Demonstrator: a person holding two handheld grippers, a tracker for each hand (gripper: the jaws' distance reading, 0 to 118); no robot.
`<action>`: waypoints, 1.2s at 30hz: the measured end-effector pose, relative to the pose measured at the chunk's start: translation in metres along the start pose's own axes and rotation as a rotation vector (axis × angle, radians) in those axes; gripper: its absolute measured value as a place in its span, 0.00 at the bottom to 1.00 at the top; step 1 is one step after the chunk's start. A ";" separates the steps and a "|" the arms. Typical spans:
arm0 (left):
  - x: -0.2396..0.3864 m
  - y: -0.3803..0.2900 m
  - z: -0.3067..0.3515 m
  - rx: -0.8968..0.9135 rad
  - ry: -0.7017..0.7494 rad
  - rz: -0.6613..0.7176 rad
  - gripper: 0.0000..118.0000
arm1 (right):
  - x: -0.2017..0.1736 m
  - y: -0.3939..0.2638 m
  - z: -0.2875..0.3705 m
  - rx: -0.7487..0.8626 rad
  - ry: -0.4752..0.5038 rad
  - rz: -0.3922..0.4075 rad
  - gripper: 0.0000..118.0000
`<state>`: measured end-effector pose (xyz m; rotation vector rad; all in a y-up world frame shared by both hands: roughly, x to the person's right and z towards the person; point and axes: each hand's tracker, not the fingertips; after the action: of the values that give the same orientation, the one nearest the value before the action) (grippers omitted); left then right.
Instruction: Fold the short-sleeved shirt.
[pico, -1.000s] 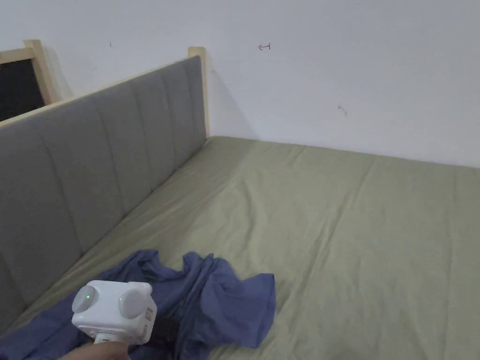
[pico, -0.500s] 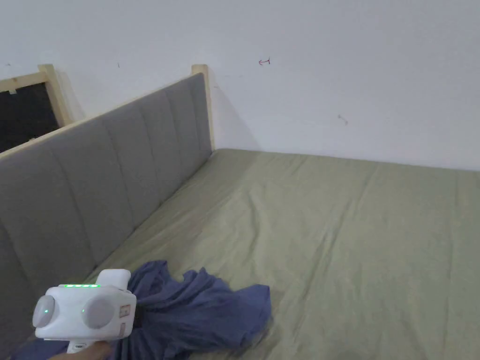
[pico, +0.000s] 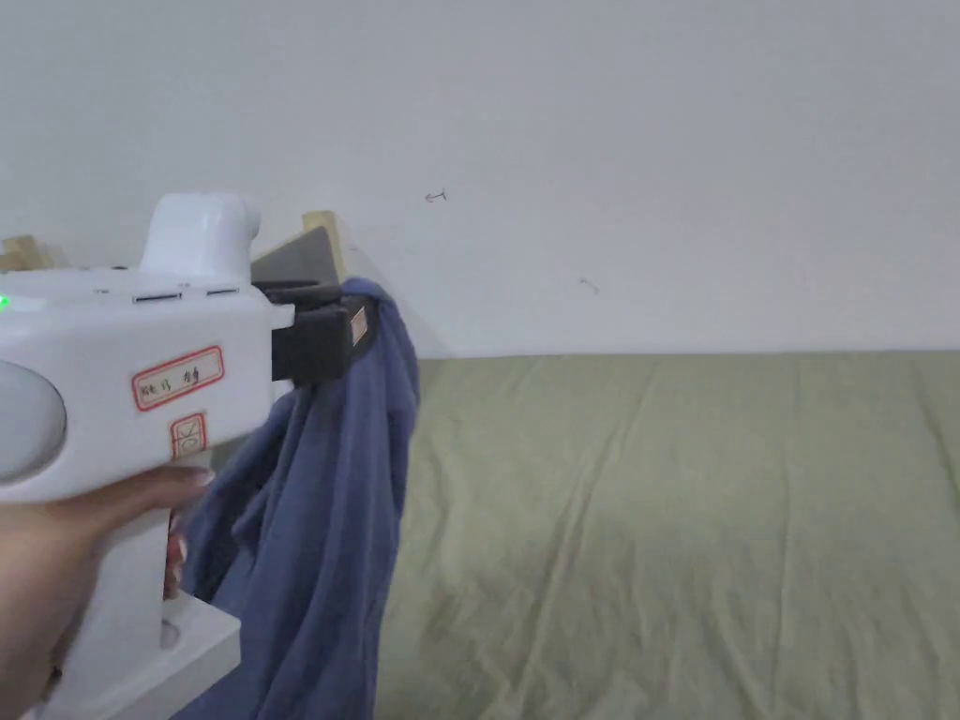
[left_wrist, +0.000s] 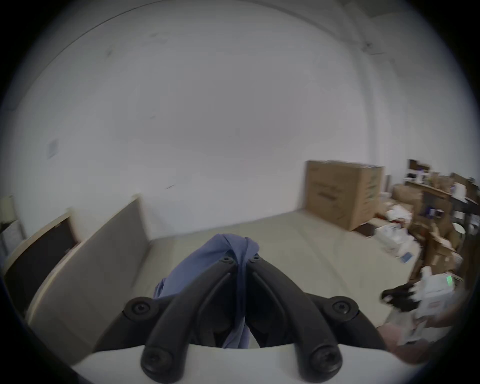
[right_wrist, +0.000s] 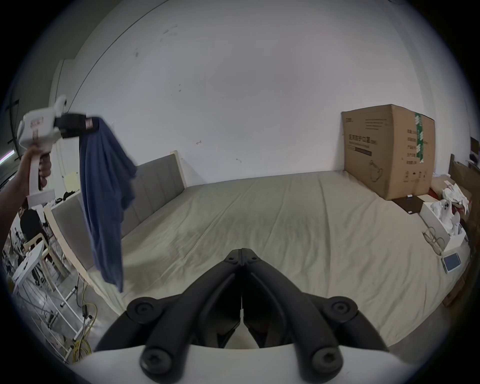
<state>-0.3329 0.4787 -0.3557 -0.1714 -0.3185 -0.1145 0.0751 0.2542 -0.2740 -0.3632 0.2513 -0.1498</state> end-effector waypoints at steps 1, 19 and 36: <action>0.019 0.011 -0.003 0.023 -0.061 0.006 0.02 | 0.005 0.001 0.004 0.007 -0.010 -0.009 0.00; 0.175 -0.248 -0.252 -0.863 -0.256 0.272 0.04 | 0.085 -0.022 0.040 -0.019 -0.210 -0.138 0.00; 0.095 -0.155 -0.097 -0.308 -0.005 0.300 0.69 | 0.055 0.006 0.029 0.056 -0.171 -0.036 0.00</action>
<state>-0.2350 0.3011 -0.3931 -0.5220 -0.2759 0.1349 0.1365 0.2589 -0.2616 -0.3234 0.0717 -0.1600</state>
